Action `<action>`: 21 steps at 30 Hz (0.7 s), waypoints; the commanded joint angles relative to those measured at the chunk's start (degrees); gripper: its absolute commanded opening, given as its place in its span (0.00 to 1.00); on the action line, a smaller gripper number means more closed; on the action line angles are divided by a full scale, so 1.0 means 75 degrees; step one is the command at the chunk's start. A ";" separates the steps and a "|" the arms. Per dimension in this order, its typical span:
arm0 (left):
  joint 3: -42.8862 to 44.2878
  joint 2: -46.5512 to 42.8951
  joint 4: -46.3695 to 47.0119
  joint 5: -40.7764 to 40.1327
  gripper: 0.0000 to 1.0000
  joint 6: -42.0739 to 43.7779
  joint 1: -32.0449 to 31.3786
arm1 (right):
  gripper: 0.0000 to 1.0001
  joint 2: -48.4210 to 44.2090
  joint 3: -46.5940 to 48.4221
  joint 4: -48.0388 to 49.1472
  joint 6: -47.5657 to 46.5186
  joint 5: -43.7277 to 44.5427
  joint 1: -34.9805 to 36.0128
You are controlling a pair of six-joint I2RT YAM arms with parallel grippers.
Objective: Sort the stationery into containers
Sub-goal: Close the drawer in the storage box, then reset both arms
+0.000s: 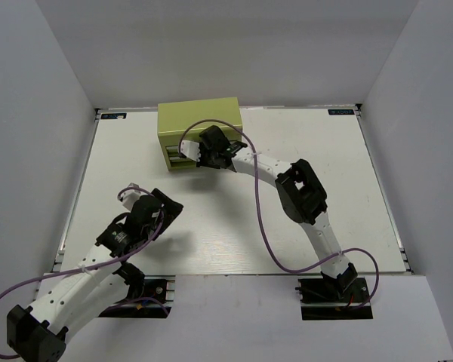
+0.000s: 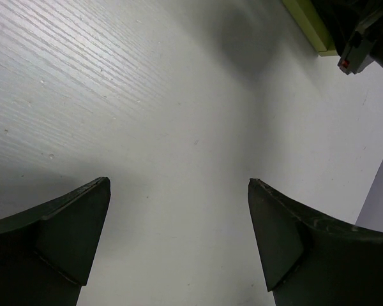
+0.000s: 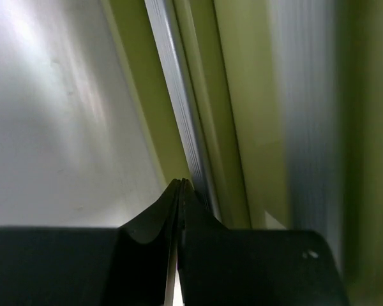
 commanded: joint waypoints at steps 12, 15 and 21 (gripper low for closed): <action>0.0203 -0.0036 0.0110 -0.0032 0.99 0.0303 0.0016 | 0.07 -0.2599 -0.2552 0.0902 0.0971 -0.2103 -0.0248; 0.0133 -0.0036 0.0287 0.0038 0.99 0.0480 0.0016 | 0.23 -0.3268 -0.2846 0.0456 0.1922 -0.2704 -0.0447; 0.0402 0.0548 0.0977 0.0261 0.99 0.1451 0.0016 | 0.47 -0.4064 -0.2999 -0.0364 0.3388 -0.2822 -0.1044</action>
